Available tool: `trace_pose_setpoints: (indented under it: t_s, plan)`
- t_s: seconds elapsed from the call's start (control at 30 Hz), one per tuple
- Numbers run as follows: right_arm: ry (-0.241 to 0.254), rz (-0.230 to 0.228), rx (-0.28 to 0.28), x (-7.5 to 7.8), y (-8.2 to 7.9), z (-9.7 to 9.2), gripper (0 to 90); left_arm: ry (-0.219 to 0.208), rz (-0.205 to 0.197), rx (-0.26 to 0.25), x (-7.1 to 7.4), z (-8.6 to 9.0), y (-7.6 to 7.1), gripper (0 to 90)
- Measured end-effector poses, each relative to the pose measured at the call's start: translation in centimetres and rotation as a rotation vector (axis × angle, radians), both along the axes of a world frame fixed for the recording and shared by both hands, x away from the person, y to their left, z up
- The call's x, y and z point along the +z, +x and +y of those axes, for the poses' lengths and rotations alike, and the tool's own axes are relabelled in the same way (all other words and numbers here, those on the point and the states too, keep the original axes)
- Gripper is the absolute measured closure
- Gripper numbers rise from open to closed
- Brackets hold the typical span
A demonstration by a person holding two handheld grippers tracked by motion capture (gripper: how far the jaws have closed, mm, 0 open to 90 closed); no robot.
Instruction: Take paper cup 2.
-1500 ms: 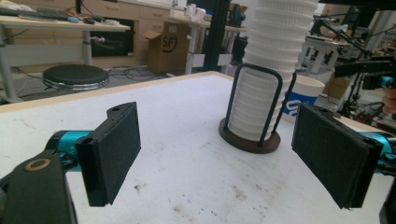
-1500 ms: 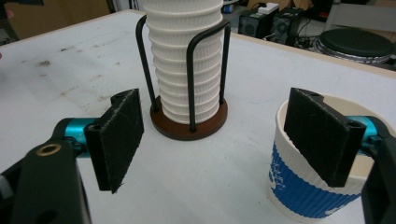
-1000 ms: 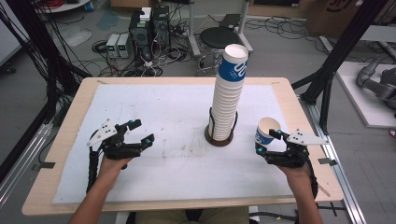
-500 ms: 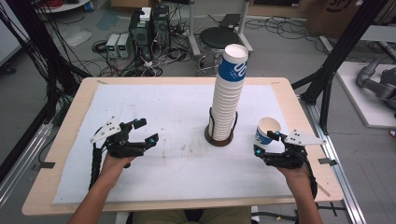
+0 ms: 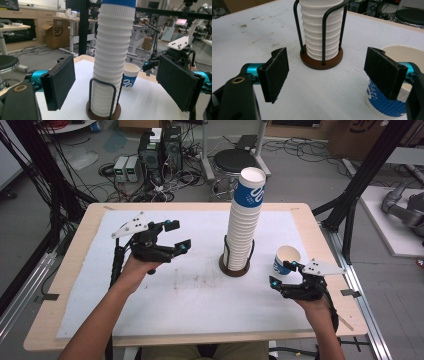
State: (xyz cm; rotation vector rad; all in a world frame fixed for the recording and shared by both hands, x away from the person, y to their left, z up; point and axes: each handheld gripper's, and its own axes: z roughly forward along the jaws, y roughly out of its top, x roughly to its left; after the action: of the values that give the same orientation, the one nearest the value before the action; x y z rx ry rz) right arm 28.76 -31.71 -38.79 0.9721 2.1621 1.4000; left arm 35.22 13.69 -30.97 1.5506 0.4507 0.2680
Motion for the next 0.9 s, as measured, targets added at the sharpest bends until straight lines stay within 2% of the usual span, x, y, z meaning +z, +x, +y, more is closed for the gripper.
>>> trace_pose_setpoints:
  t_s: [0.1, 0.23, 0.3, 0.4, 0.43, 0.57, 0.8, 0.9]
  plan:
    - [-0.003, 0.001, 0.005, 0.0, 0.0, 0.1, 20.3, -0.001, -0.003, -0.009, 1.4, -0.8, 0.9, 15.8]
    - [0.002, 0.002, 0.004, 0.1, 0.0, 0.0, 20.3, 0.019, -0.019, -0.021, 3.1, -1.9, 1.9, 15.8]
    - [0.001, 0.002, 0.003, 0.1, 0.0, -0.1, 20.3, 0.024, -0.015, -0.03, 3.8, -2.5, 2.3, 15.8]
    - [0.002, 0.004, 0.002, 0.1, 0.0, -0.1, 20.3, 0.008, -0.013, -0.04, 5.1, -3.6, 3.1, 15.8]
    - [0.002, 0.003, 0.004, 0.1, 0.0, -0.1, 20.3, 0.02, -0.026, -0.044, 5.6, -3.9, 3.3, 15.8]
    - [0.004, -0.001, 0.008, 0.2, 0.0, -0.1, 20.3, 0.012, -0.038, -0.062, 7.2, -5.3, 3.9, 15.7]
    - [0.004, -0.005, 0.013, 0.3, 0.0, -0.1, 20.3, 0.045, -0.029, -0.082, 8.7, -7.1, 4.7, 15.7]
    - [0.009, -0.004, 0.01, 0.3, -0.1, -0.2, 20.3, 0.04, -0.033, -0.079, 9.3, -7.5, 5.0, 15.7]
